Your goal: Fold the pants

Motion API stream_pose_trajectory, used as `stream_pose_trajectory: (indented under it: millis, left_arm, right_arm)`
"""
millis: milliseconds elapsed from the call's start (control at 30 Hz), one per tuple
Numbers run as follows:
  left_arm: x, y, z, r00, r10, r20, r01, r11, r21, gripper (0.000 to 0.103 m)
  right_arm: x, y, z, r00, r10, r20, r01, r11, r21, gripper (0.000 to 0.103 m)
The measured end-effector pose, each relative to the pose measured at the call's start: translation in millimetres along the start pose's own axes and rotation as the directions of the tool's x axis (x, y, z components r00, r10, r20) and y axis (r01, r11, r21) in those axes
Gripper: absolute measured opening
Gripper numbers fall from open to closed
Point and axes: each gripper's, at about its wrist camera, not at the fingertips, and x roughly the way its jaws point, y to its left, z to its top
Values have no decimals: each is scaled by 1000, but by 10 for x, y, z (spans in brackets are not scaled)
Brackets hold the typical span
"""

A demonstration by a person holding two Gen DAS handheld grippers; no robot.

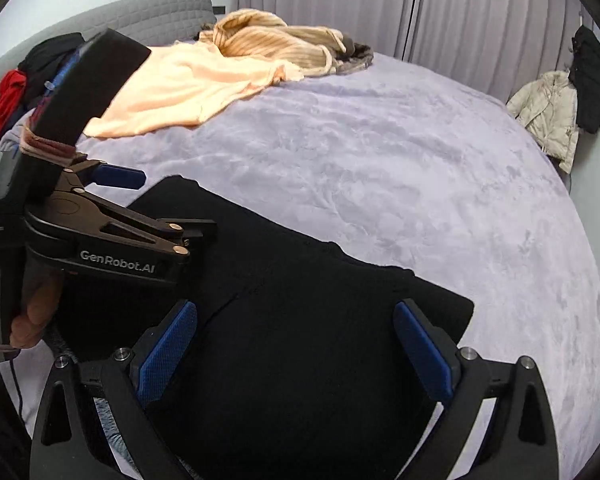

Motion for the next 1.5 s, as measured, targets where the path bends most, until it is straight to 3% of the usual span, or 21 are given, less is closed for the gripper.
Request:
stream_pose_trajectory:
  millis: [267,533,700,833,933,1067,1167,1333,1500]
  left_arm:
    - [336,39,-15,997,-33,-63,32,999,-17,103]
    - [421,19,-27,998,-32,-54,31,999,-14,103]
    - [185,92,-7,999,-49,-17,48,998,-40,103]
    - [-24,102,-21,999,16,39,-15,1000,-15,103]
    - [-22,114,-61,999,29,19,-29,999,-18,103]
    - [-4,145,-157,1000,23,7,-23,999,-39,103]
    - [62,117,-248,999,34,-13,-34,999,-32,103]
    - [-46,164,-378,1000,10,-12,-11,998,-63,103]
    - [-139,163,-575,1000,1,-8,-2,998,-61,103]
  right_arm:
    - [359,-109,-120,995,60,-79,-57,997,44,103]
    - [499,-251,-170,991,115,-63,-108,988,107,103]
    - [305,-211,-77,997,50,-58,-42,990,133,103]
    - [-29,-137,-19,1000,9,13,-12,984,176,103]
    - [-59,-73,3,1000,0,5,-1,984,179,103]
    - [128,-95,-89,997,52,-49,-38,967,252,103]
    - [227,-67,-191,997,4,-73,14,971,238,103]
    - [55,73,-301,996,-44,-73,59,974,217,103]
    - [-152,227,-547,997,-53,-48,62,975,215,103]
